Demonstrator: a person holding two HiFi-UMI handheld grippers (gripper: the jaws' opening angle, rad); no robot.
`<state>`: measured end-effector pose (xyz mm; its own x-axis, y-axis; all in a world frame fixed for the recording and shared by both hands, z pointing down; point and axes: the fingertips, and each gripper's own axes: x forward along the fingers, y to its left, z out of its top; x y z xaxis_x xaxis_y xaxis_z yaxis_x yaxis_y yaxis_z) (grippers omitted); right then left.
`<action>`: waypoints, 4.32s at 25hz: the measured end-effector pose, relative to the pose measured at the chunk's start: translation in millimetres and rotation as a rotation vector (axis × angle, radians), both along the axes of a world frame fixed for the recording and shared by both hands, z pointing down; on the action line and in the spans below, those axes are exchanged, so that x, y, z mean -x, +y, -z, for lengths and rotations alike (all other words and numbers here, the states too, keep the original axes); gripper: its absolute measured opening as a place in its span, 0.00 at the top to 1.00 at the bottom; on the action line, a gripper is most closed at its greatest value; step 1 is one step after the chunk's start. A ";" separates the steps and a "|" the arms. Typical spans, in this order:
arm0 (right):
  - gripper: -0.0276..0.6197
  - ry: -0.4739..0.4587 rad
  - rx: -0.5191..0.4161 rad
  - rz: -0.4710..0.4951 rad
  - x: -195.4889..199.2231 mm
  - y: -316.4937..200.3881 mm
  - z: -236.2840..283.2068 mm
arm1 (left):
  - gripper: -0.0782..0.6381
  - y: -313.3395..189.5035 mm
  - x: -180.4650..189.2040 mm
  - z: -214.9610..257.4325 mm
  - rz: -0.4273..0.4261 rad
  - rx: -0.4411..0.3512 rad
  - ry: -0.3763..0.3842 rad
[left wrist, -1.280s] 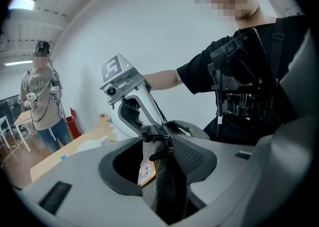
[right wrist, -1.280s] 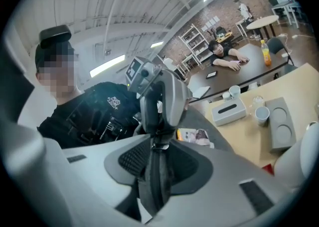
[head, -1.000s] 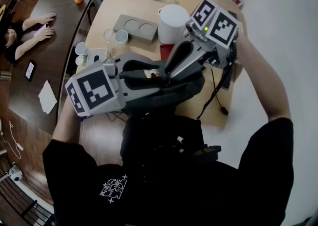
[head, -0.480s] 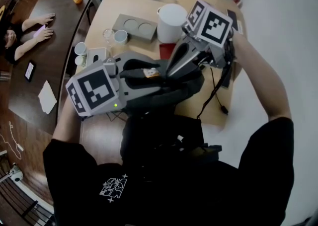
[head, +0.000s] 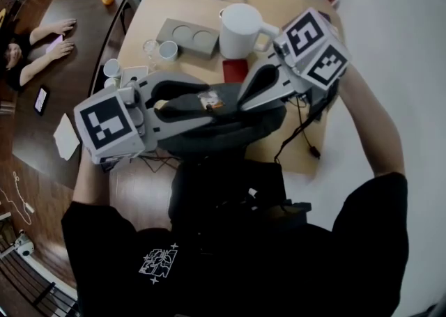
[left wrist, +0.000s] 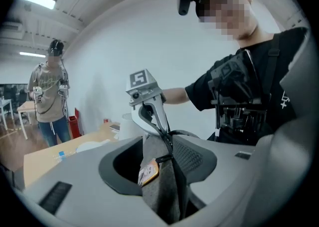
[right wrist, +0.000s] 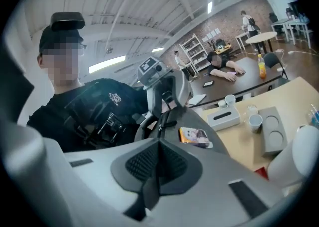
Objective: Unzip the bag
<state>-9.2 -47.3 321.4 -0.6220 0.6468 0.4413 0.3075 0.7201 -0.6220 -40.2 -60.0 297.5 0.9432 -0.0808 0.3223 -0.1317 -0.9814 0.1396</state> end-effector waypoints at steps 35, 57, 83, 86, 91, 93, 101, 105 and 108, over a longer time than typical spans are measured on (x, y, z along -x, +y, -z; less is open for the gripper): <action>0.93 -0.002 0.029 0.032 -2.5 6.4 -9.1 | 0.74 22.7 -20.0 -52.1 -0.493 0.407 -0.557; 0.93 0.005 0.042 0.051 -1.0 8.6 -6.7 | 0.68 23.7 -20.2 -49.6 -0.609 0.332 -0.654; 0.94 0.007 0.058 0.045 -1.1 8.0 -8.7 | 0.66 21.7 -22.8 -52.3 -0.630 0.314 -0.682; 0.94 0.008 0.058 0.051 -0.7 9.0 -8.9 | 0.66 23.4 -22.8 -53.0 -0.638 0.331 -0.668; 0.93 0.013 0.060 0.060 -0.5 10.5 -8.7 | 0.71 30.2 -22.0 -53.6 -0.680 0.376 -0.654; 0.93 0.015 0.061 0.065 -0.6 11.4 -8.9 | 0.73 32.5 -21.9 -52.8 -0.690 0.373 -0.647; 0.93 -0.001 0.039 0.045 -1.5 6.9 -7.0 | 0.83 27.6 -19.1 -32.8 -0.642 0.202 -0.600; 0.94 0.001 0.035 0.047 -2.2 6.9 -7.2 | 0.87 35.6 -8.1 -19.4 -0.636 0.221 -0.572; 0.93 0.006 0.029 0.051 -2.3 7.5 -5.9 | 0.86 47.2 1.9 -20.4 -0.643 0.220 -0.611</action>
<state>-6.9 -39.8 327.4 -0.5858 0.6898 0.4255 0.3395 0.6855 -0.6440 -42.1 -12.8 317.9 0.4455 0.5236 0.7262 0.3187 -0.8508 0.4179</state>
